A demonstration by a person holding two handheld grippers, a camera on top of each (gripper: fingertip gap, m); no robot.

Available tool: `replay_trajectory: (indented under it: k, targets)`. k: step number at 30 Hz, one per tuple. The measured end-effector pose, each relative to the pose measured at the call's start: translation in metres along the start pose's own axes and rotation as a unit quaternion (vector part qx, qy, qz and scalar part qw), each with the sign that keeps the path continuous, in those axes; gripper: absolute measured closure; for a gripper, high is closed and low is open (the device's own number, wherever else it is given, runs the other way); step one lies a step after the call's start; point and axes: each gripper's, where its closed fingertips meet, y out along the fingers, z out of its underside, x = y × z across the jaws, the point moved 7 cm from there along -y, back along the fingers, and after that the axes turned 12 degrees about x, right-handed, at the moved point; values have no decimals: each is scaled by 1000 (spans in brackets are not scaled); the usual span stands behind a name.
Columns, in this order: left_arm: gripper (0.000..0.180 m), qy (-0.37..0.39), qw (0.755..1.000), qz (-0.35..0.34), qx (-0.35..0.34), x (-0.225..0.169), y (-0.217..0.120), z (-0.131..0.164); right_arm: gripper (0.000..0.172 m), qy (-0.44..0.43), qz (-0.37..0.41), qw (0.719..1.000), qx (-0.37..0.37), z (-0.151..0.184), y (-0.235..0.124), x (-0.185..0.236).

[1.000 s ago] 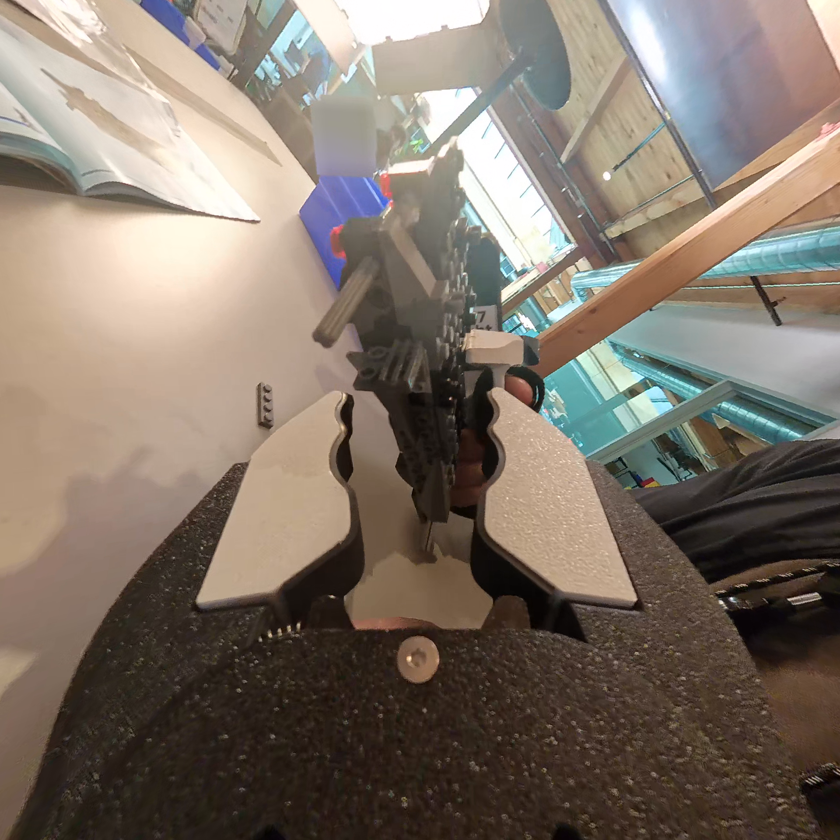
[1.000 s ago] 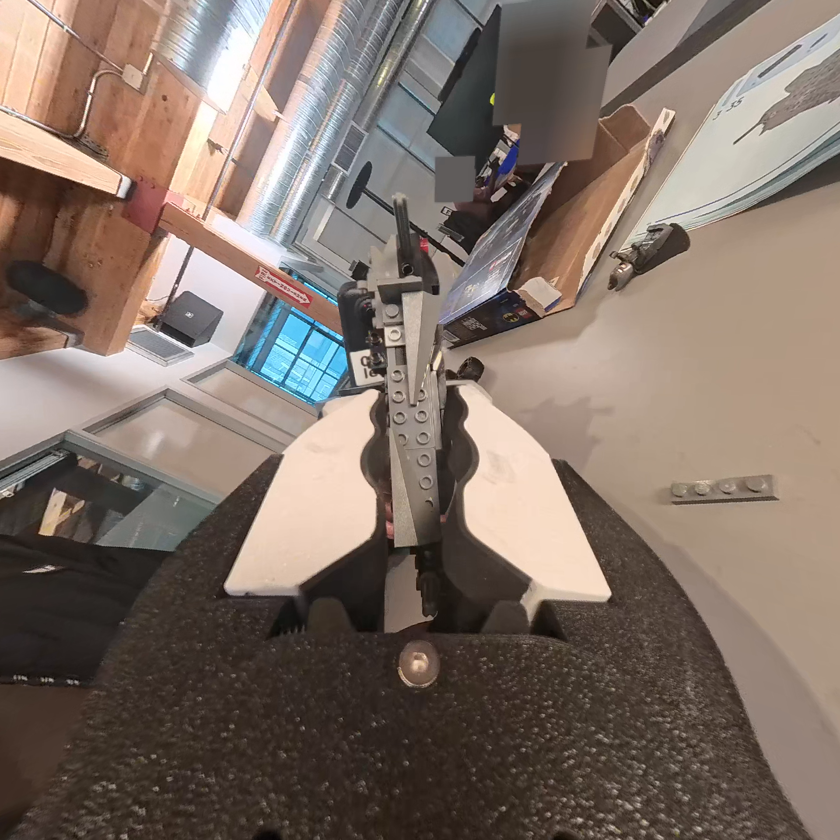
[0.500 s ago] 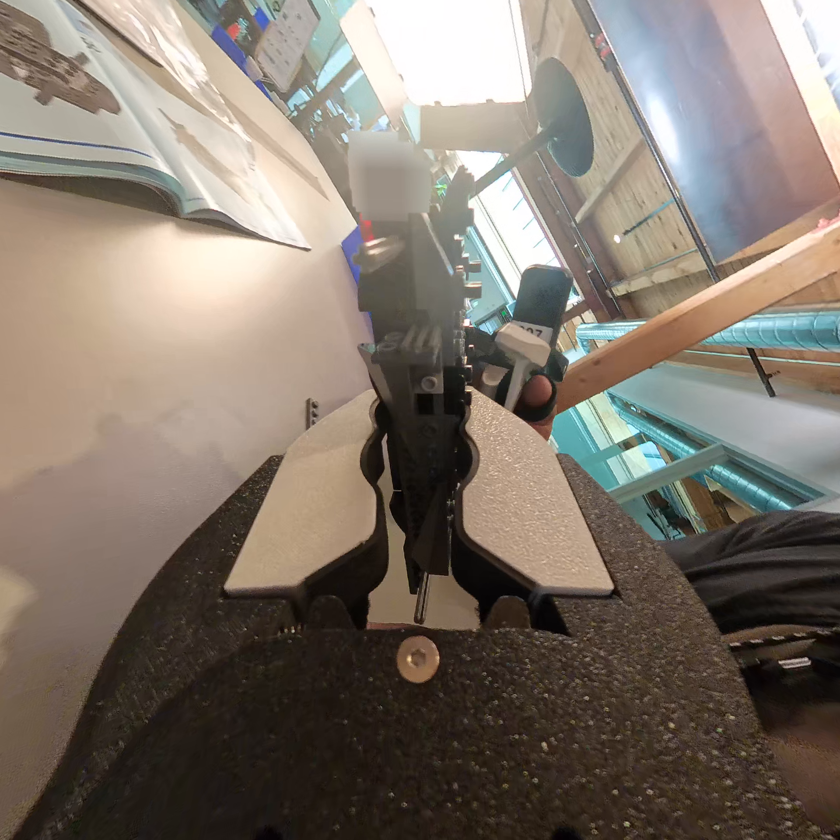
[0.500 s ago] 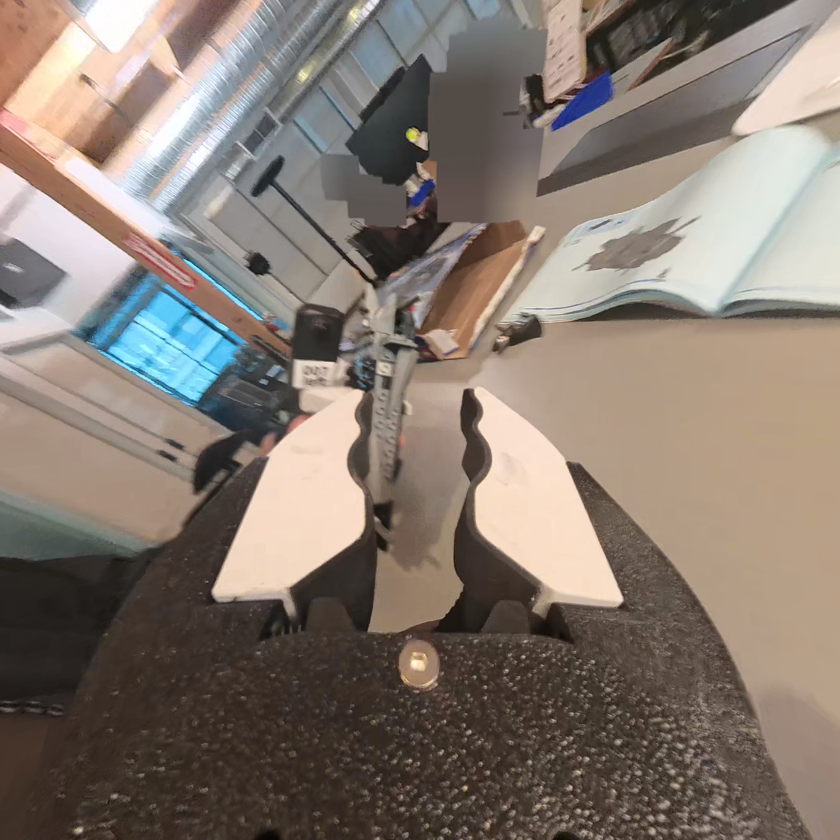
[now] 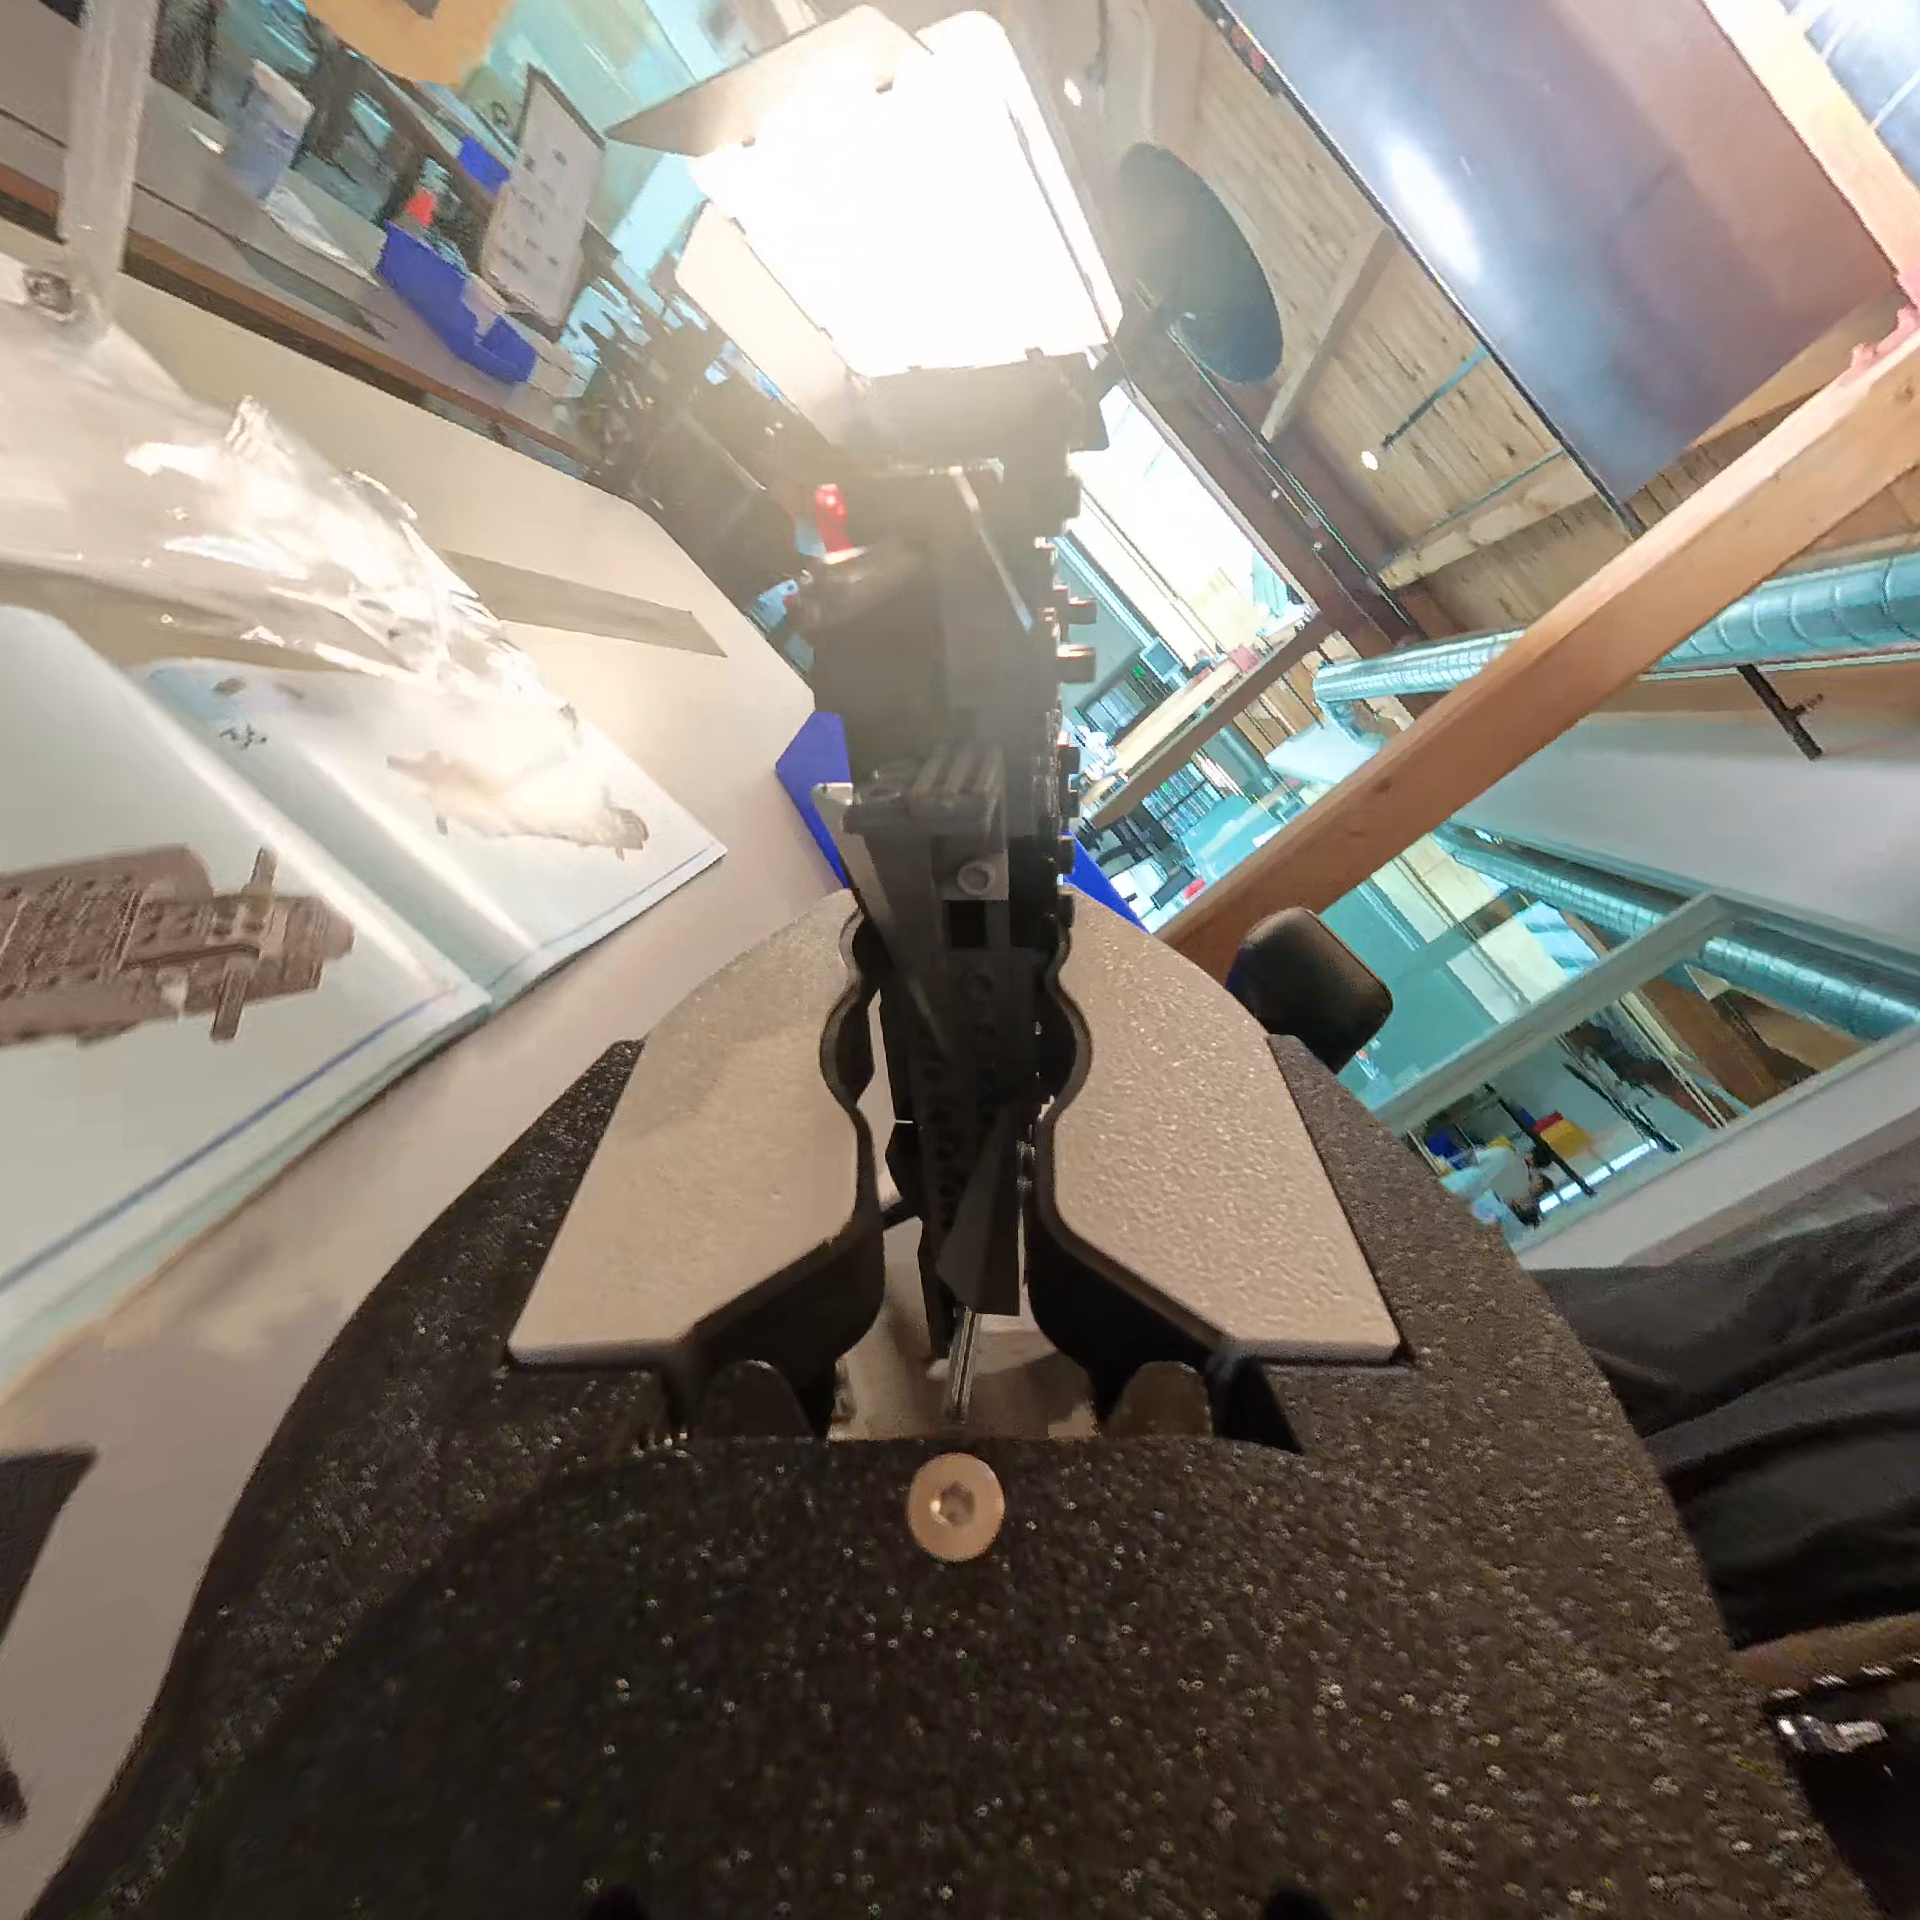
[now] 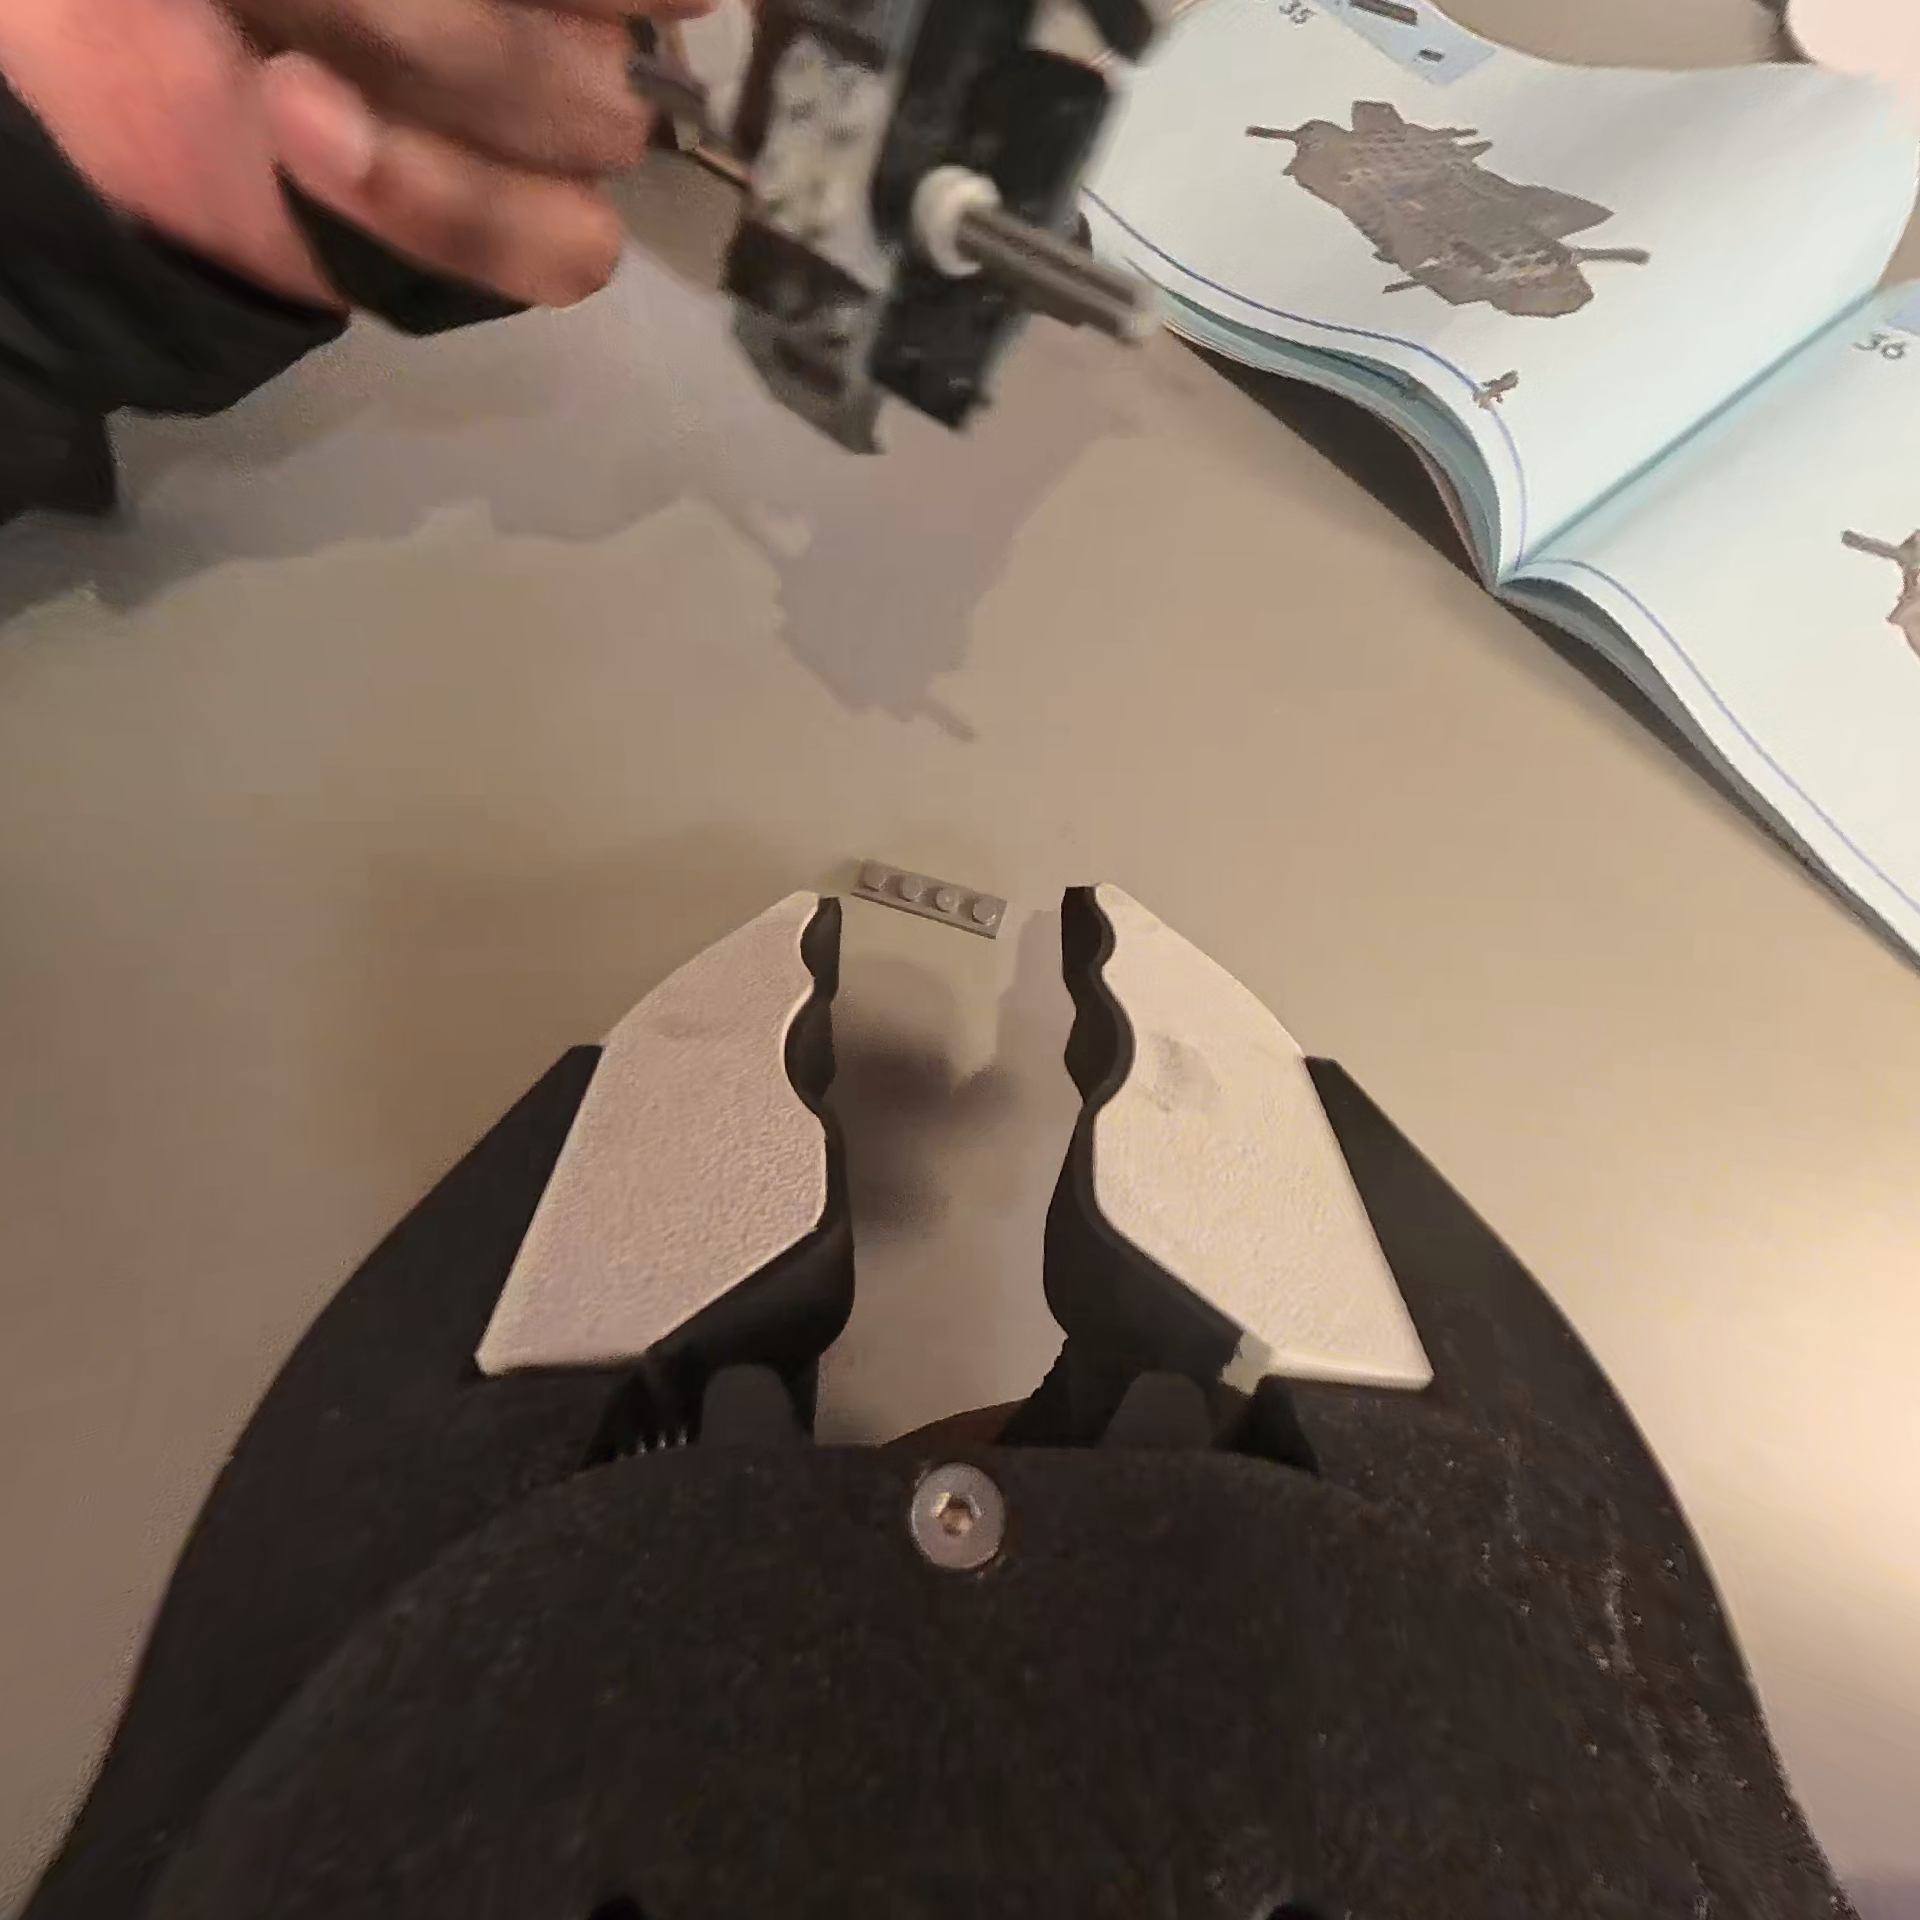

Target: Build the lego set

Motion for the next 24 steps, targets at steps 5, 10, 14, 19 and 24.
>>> replay_trajectory:
  k: [5,10,14,19,24]
  targets:
    - [152,-4,997,50,50,21,29,-4,128,-30,-17,999,30,-7,4,-9]
    - [152,-81,992,64,73,39,38,16,128,-59,-30,993,95,-6,12,-11]
    - [152,-88,990,58,91,41,35,19,130,-72,-24,990,118,-6,17,-12]
    - [152,-94,990,52,94,49,32,21,134,-64,-18,989,130,-10,19,-16]
    - [152,-90,989,44,107,52,32,25,137,-72,-20,986,151,-13,20,-17]
